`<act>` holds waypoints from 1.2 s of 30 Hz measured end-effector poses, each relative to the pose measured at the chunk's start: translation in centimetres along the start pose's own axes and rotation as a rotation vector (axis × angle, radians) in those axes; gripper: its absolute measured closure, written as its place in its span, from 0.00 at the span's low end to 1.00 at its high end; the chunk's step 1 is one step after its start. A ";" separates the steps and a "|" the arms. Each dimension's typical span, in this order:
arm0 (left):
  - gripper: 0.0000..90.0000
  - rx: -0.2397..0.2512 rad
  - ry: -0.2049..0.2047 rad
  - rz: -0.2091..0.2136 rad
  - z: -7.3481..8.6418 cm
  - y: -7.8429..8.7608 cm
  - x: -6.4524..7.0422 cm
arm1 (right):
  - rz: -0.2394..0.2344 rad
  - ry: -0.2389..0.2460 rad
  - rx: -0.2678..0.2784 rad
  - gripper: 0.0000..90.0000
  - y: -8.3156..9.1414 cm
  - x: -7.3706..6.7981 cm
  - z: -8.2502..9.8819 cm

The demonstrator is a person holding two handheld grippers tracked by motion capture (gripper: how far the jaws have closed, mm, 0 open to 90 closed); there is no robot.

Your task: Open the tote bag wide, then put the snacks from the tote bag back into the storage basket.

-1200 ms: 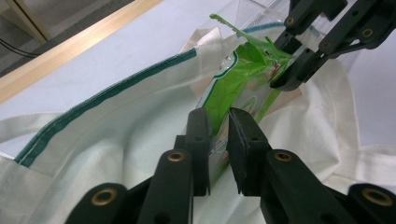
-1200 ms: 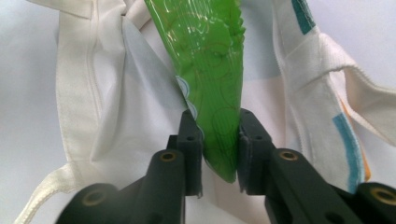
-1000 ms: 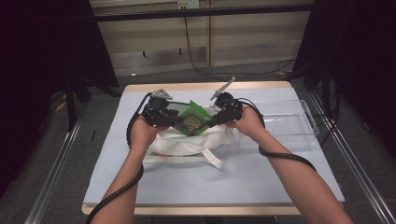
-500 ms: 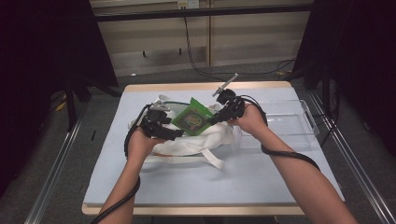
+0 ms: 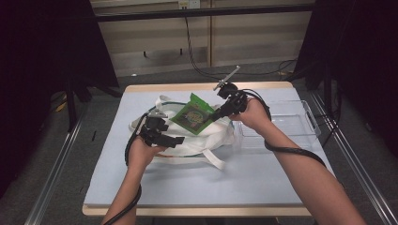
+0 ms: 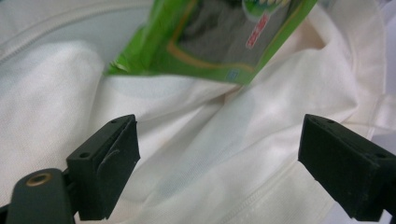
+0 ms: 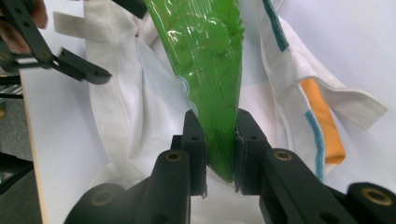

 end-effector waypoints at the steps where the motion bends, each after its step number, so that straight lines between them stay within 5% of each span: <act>1: 0.13 0.011 0.009 -0.001 0.0 0.0 0.0 | 0.006 -0.002 0.003 0.86 0.2 -0.1 -0.1; 12: 0.11 0.032 0.045 0.015 0.4 -0.1 -0.2 | 0.014 0.000 -0.006 0.86 1.6 -0.3 0.0; 36: 0.10 0.054 0.029 0.026 0.2 0.4 0.6 | 0.024 0.017 -0.024 0.86 5.2 -1.1 0.0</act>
Point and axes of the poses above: each handheld gripper's, and its own axes: y roughly backward along the jaws, z roughly out of its underside, x roughly to its right, the point moved 2 cm from there along -y, roughly forward along the jaws, and after that the axes turned 1 degree about -z, right-handed, at the moved point
